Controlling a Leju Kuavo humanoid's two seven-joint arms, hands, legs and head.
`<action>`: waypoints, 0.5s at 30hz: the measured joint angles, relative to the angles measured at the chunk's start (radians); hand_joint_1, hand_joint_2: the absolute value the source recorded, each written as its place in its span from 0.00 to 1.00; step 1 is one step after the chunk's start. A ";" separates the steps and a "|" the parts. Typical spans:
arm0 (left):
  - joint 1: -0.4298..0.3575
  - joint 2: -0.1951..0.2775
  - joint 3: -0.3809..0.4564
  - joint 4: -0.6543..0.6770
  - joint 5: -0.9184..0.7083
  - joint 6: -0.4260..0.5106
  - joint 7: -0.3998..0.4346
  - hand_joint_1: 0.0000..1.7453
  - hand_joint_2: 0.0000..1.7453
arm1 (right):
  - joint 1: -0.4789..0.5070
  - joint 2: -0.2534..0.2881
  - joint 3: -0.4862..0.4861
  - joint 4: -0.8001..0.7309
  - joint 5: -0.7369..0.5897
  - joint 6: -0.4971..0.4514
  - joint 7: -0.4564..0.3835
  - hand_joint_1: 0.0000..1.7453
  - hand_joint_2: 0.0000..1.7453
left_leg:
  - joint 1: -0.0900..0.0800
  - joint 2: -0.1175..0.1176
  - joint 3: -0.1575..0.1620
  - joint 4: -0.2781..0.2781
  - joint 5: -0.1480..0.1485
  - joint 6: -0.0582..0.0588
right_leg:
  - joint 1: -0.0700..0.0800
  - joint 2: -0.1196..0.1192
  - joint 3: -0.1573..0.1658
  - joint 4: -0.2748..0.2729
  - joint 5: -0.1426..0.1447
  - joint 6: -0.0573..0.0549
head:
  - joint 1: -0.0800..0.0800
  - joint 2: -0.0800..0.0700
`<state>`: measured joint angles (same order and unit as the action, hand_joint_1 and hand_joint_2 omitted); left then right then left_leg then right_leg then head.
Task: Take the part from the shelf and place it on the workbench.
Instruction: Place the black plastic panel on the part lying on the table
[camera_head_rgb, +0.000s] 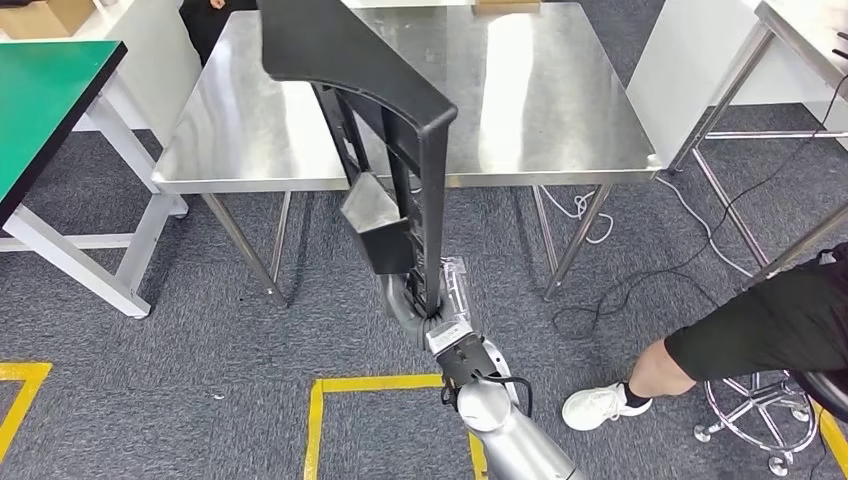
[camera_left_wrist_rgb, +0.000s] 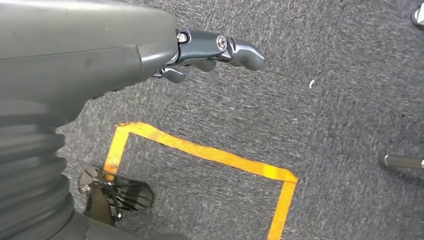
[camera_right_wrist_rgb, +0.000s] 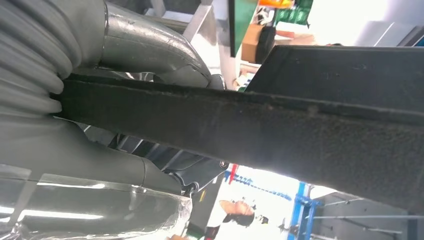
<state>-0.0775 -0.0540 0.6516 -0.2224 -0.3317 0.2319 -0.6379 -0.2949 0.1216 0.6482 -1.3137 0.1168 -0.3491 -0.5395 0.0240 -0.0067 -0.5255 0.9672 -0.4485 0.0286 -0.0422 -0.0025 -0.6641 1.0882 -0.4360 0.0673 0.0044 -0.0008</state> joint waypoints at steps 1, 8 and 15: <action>0.002 0.003 0.004 0.000 0.002 0.002 -0.002 0.00 1.00 | -0.003 0.005 0.005 0.004 0.000 0.001 0.000 1.00 1.00 | 0.001 -0.001 0.000 0.015 -0.015 -0.012 | -0.004 -0.002 0.020 -0.048 0.022 0.005 | 0.004 0.000; 0.009 0.008 0.019 0.001 0.008 0.007 -0.010 0.00 1.00 | -0.011 0.032 0.019 0.015 0.000 0.004 -0.001 1.00 1.00 | 0.016 0.004 -0.038 0.132 -0.098 -0.035 | 0.004 0.010 0.054 -0.065 -0.003 -0.065 | -0.005 0.000; 0.018 0.010 0.039 0.001 0.030 0.030 -0.007 0.00 1.00 | -0.026 0.053 0.033 0.030 -0.018 0.043 0.008 1.00 1.00 | -0.006 0.004 -0.164 0.210 -0.014 0.017 | 0.032 0.020 0.103 -0.068 -0.043 -0.090 | -0.006 0.000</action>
<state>-0.0592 -0.0438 0.6903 -0.2214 -0.3018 0.2615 -0.6454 -0.3212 0.1749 0.6808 -1.2835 0.0986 -0.3059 -0.5320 0.0177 -0.0026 -0.6898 1.1773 -0.4621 0.0455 -0.0101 0.0174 -0.5609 1.0206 -0.4794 -0.0223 -0.0012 -0.0008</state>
